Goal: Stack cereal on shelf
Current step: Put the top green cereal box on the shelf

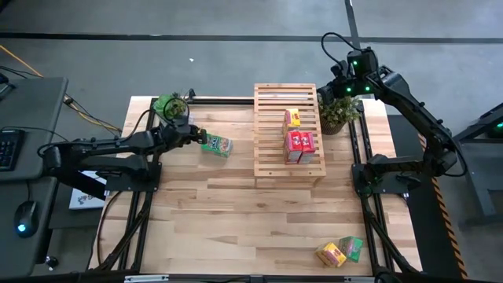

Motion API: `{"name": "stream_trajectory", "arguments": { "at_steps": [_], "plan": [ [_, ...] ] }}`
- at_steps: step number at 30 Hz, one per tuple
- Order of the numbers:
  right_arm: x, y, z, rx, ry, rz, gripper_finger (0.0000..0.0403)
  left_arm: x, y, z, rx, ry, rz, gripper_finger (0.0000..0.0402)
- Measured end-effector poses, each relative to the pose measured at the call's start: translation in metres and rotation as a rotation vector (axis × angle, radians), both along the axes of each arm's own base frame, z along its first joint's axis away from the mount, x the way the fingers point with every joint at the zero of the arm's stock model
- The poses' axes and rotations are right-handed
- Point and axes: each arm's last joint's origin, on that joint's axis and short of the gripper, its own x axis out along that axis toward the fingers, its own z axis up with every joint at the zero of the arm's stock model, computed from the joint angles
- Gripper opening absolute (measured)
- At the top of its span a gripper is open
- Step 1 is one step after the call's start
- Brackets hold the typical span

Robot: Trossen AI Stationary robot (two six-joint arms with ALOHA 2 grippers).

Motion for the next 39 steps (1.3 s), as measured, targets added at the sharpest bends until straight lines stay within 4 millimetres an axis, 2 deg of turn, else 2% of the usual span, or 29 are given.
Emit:
{"name": "stream_trajectory", "arguments": {
  "at_steps": [5, 10, 16, 21, 26, 32, 39],
  "plan": [
    [-0.002, -0.002, -0.001, -0.039, 0.054, -0.077, 0.0, 0.003, 0.001, 0.004, 0.028, -0.035, -0.013, 0.0],
    [-0.005, -0.007, 0.001, -0.099, 0.103, -0.235, 0.0, 0.016, 0.006, 0.022, 0.118, -0.11, -0.065, 0.0],
    [-0.011, -0.014, 0.003, -0.131, 0.102, -0.329, 0.0, 0.053, 0.02, 0.047, 0.137, 0.03, -0.221, 0.0],
    [-0.015, -0.016, 0.003, -0.127, 0.106, -0.348, 0.0, 0.087, 0.028, 0.05, 0.168, 0.112, -0.36, 0.0],
    [-0.015, -0.016, 0.002, -0.115, 0.105, -0.328, 0.0, 0.115, 0.031, 0.034, 0.099, 0.123, -0.402, 0.0],
    [-0.015, -0.016, 0.002, -0.114, 0.103, -0.323, 0.0, 0.141, 0.024, 0.009, 0.023, 0.153, -0.327, 0.0],
    [-0.015, -0.016, 0.002, -0.125, 0.111, -0.311, 0.0, 0.16, 0.019, -0.022, -0.044, 0.212, -0.243, 0.0]
  ]
}}
